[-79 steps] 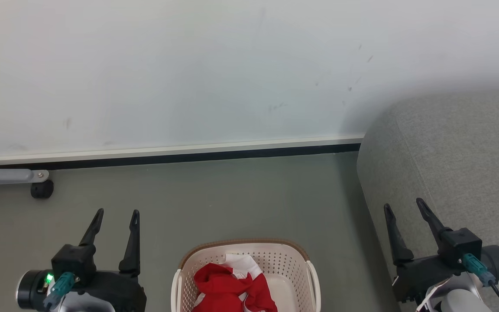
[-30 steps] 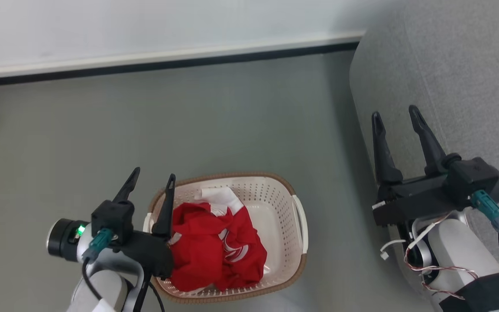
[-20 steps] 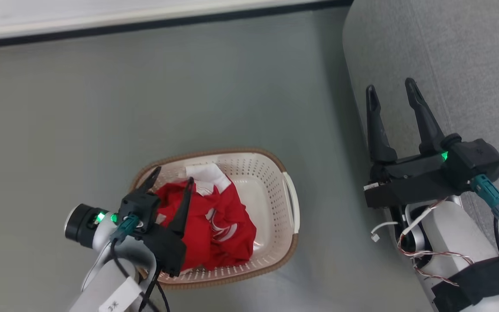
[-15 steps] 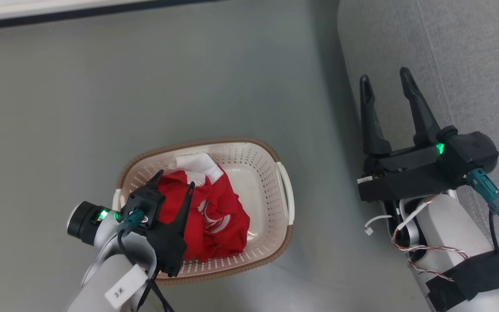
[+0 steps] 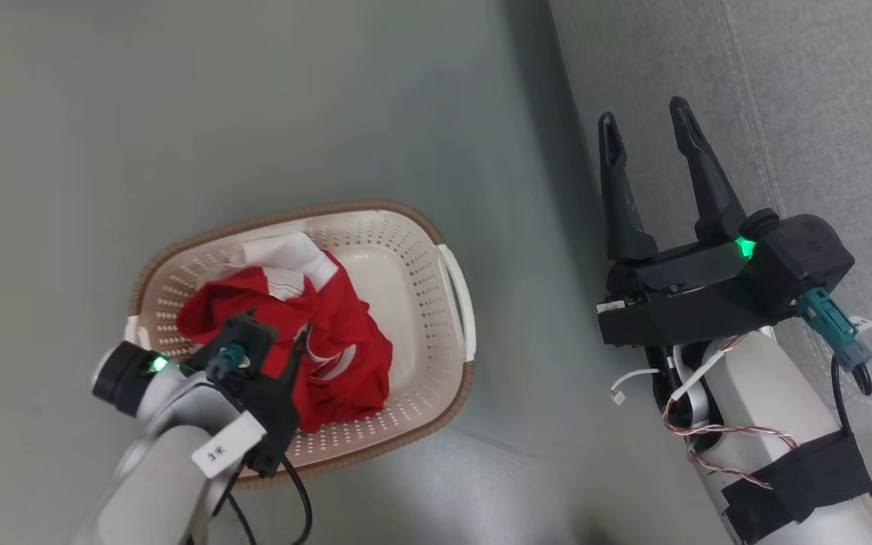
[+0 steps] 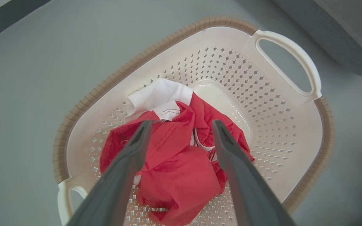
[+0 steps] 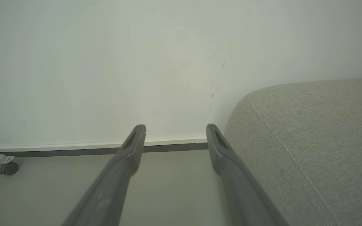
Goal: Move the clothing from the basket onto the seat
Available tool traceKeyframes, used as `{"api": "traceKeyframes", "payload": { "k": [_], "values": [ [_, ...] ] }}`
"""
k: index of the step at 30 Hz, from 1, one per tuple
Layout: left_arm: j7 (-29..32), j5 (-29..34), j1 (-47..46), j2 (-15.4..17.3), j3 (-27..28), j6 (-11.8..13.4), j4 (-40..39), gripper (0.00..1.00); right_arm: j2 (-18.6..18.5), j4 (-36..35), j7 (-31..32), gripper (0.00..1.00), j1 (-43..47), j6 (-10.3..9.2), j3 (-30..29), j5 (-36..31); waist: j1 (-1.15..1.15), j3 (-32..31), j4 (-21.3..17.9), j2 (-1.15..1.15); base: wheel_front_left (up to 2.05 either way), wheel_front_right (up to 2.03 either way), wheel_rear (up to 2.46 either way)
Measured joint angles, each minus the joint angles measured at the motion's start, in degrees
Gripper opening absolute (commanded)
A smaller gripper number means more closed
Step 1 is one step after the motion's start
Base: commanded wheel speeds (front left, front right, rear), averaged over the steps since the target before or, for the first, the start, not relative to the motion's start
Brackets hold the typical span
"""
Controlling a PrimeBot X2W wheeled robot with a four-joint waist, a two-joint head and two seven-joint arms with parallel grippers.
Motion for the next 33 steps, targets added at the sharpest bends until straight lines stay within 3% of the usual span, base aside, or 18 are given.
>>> {"api": "traceKeyframes", "payload": {
  "k": [17, 33],
  "values": [
    [3.52, 2.89, -7.37, 4.61, 0.07, -0.23, 9.93, 1.00, 1.96, -1.26, -0.01, 1.00, -0.93, 0.00, 0.64, 0.07, 0.00, 7.43, -5.74, 0.00, 0.00, 0.00, 0.00],
    [11.94, 3.53, -11.05, 2.72, -0.38, 1.12, 19.75, 1.00, 2.53, -1.01, -0.01, 1.00, -1.77, 0.01, 0.74, 0.07, 0.00, 10.04, -7.23, -0.01, 0.00, 0.00, 0.00]
  ]
}}
